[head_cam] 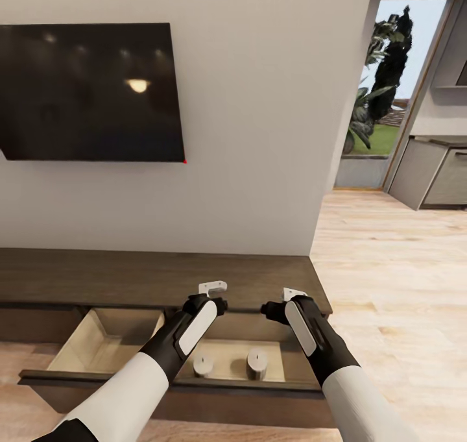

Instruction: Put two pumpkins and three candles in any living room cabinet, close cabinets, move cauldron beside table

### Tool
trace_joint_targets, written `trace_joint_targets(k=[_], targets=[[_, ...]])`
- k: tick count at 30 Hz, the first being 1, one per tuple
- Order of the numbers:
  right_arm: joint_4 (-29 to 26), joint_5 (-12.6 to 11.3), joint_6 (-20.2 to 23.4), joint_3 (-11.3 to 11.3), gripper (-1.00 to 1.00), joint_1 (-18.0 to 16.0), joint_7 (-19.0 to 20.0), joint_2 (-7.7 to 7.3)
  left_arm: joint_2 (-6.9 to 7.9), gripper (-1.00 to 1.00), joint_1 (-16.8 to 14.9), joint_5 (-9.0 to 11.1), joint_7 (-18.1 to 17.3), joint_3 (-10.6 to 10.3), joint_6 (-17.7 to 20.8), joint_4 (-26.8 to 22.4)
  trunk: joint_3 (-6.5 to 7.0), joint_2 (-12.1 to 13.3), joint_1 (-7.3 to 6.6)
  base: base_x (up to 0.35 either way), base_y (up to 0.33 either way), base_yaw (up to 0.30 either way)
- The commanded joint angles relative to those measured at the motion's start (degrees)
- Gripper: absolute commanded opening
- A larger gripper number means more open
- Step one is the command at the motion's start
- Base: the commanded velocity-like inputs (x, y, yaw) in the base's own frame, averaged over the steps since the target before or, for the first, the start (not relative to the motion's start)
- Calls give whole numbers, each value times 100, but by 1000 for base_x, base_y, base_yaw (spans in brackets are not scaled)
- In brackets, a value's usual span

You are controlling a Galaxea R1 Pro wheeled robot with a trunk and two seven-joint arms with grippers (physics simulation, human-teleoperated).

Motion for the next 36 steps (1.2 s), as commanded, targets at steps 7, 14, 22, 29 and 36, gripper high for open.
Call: trace_joint_targets(k=[7, 14, 22, 29, 36], targets=[[-9, -75, 9, 11, 100, -3, -57, 3, 0, 100, -3, 41, 49, -9, 9, -6, 120, 279, -155, 0, 0, 0], [-10, -75, 7, 11, 100, -3, -56, 8, 0, 100, -3, 42, 49, -9, 9, -6, 246, 560, -309, 0, 0, 0], [-12, -75, -9, 18, 100, -3, -49, 2, 0, 100, -3, 41, 49, -9, 9, -6, 390, 881, -484, 0, 0, 0], [-14, -75, -10, 18, 100, -3, -48, 0, 0, 100, -8, 34, 56, 14, 10, -6, 515, 1162, -638, 0, 0, 0], [-21, -75, -17, 17, 100, -3, -50, 2, 0, 100, -4, 24, 96, 1559, 41, 25, 641, 1443, -792, 0, 0, 0]])
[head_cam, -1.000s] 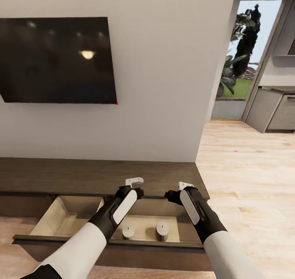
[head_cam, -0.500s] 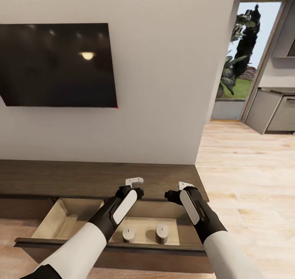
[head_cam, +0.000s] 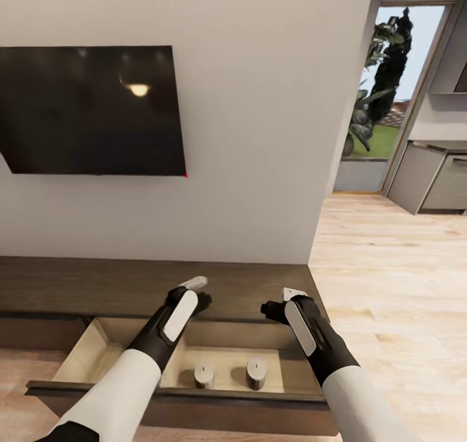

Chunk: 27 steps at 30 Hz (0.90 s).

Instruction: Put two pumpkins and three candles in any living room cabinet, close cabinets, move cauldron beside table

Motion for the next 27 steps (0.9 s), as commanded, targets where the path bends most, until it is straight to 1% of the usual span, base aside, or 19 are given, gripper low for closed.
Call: trace_joint_targets(k=[1, 3, 9, 17, 27], targets=[[-7, -58, 10, 13, 100, -3, -60, 0, 0, 100, -3, 46, 51, 64, 9, -6, 12, 38, -23, 0, 0, 0], [-7, -58, 9, 12, 100, -3, -63, -1, 0, 100, -4, 47, 53, 146, 10, -2, 48, 119, -67, 0, 0, 0], [-7, -52, 16, 16, 100, -3, -64, 4, 0, 100, -6, 53, 54, 183, 11, 5, 156, 359, -199, 0, 0, 6], [-7, -45, 17, 31, 100, -3, -64, 12, 0, 100, -4, 62, 14, 194, 3, 6, 157, 359, -199, 0, 0, 125], [-7, -17, 17, 41, 100, -3, -64, 22, 0, 100, -2, 63, 10, 195, 1, 6, 179, 359, -199, 0, 0, 263]])
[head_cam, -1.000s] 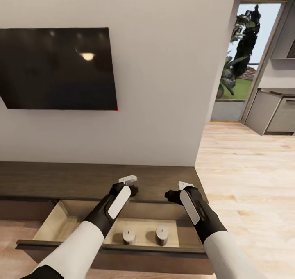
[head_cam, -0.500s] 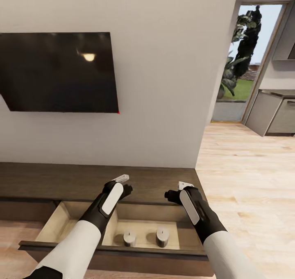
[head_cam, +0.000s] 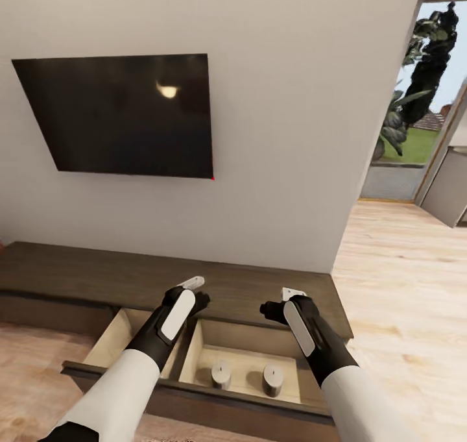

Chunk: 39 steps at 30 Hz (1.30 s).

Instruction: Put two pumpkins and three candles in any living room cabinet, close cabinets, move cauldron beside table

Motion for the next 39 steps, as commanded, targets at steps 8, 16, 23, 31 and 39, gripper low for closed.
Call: trace_joint_targets(k=[8, 16, 23, 31, 39], targets=[[-9, -51, 12, 17, 100, -2, -60, 2, 0, 100, -5, 37, 51, -8, -40, -14, -3, -3, 0, 0, 0, 282], [-8, -48, 12, 19, 100, -2, -66, 6, 0, 100, -5, 29, 25, -20, -70, -22, -3, -3, 0, 0, 0, 284], [-8, -46, 12, 19, 100, -2, -66, 6, 0, 100, -5, 28, 23, -28, -80, -22, -3, -3, 0, 0, 0, 284], [-9, -42, 12, 19, 100, -2, -66, 6, 0, 100, -2, 28, 18, -33, -75, -22, -3, -3, 0, -59, 58, 284], [-3, -42, 12, 19, 100, -2, -66, 6, 0, 100, 4, 28, 14, -37, -76, -22, -3, -3, 0, -11, 11, 284]])
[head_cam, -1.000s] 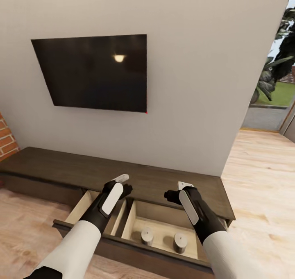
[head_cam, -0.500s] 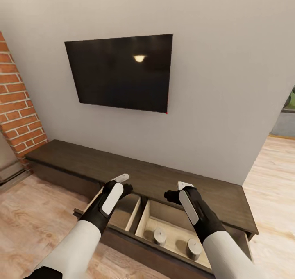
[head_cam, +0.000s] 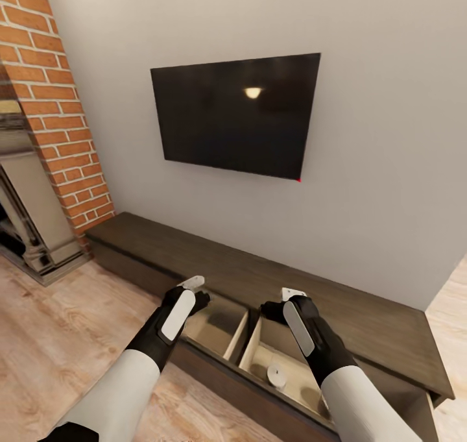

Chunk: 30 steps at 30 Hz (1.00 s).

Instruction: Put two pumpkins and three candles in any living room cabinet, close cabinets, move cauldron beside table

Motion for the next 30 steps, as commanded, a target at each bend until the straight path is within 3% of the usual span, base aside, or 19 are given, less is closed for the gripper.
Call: trace_joint_targets(k=[1, 30], targets=[[-9, -61, 12, 10, 100, -2, -57, -3, 0, 100, -5, 45, 48, -11, 8, -5, -6, -3, 0, -1, 1, 284], [-10, -61, 12, 10, 100, -2, -57, 10, 0, 100, -5, 45, 48, -3, 10, -5, -6, -3, 0, 0, 14, 284]])
